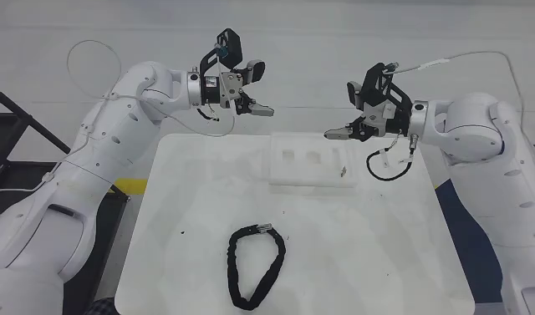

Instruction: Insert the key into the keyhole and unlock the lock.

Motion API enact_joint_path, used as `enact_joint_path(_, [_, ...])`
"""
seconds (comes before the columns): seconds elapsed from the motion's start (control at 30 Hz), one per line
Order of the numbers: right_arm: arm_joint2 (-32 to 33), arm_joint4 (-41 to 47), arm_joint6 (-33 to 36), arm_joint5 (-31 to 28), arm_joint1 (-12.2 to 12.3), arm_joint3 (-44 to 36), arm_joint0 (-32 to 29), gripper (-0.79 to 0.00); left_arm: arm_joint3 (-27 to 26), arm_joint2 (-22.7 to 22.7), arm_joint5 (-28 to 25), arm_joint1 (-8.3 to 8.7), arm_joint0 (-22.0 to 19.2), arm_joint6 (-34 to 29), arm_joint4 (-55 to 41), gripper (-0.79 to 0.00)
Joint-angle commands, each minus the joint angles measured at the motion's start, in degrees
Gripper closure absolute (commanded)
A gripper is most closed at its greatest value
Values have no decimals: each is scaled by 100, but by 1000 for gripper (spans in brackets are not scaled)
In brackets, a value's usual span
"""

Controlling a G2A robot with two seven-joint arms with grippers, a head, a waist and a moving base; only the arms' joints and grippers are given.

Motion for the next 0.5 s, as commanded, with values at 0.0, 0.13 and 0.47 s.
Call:
enact_joint_path(0.0, [0,0,0,0,0,0,0,-785,0,0,0,0,0,0,0,-784])
enact_joint_path(0.13, [0,0,0,0,0,0,0,-784,0,0,0,0,0,0,0,-785])
enact_joint_path(0.47, [10,148,-351,347,-6,419,-179,-785,0,0,0,0,0,0,0,-785])
